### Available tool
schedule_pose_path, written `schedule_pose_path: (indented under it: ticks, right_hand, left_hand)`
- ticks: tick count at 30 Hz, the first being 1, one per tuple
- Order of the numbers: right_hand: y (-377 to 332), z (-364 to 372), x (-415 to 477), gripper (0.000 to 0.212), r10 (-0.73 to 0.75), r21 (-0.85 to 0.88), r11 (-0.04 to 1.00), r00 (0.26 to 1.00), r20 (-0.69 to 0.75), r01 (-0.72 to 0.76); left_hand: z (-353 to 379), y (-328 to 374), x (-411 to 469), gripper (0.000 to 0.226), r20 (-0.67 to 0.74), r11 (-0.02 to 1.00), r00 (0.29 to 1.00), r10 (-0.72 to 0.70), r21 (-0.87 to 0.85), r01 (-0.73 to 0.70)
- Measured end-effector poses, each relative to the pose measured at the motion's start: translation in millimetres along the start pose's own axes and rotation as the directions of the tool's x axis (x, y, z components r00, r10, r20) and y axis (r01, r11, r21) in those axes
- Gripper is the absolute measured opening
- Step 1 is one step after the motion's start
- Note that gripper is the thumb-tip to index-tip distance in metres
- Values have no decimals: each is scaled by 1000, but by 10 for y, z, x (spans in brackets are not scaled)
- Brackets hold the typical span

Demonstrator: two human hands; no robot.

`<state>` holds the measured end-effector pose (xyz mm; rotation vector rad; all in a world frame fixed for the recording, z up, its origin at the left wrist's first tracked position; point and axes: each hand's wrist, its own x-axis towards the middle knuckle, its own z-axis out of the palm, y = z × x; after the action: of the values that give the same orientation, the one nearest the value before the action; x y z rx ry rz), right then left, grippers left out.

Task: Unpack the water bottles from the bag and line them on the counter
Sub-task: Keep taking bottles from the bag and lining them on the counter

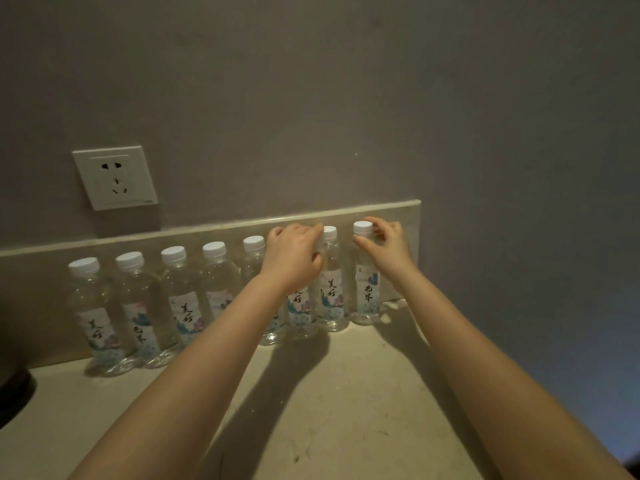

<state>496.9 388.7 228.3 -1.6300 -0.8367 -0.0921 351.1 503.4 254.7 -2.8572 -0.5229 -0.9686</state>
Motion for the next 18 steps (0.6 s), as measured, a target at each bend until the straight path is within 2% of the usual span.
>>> schedule_pose_path:
  ticks: [5,10,12,14,18]
  right_hand:
    - [80,38,-87,46,12,24,1000,1000,19,-12]
    - [243,16,-285,53,150,-21,989,988,26,-149]
    - [323,-8,-375,53,194,-55,981,975,109,-189]
    - [369,-15,-447,51,215,9,975,958,192,-221]
    - [359,-51,-465,41,187,72,975,955,229,-208]
  left_hand:
    - [50,17,-9,48,-42,1000,999,-17,-13,16]
    - [47,42,-9,41,-46,1000,999,-26,1,26]
    - [32,69,-7,41,-42,999,998,-37,-23,36]
    - [6,81,-6,46,-23,998,999,-44,-50,42]
    - [-36,78,-18,51,21,996,998,-66,-58,67]
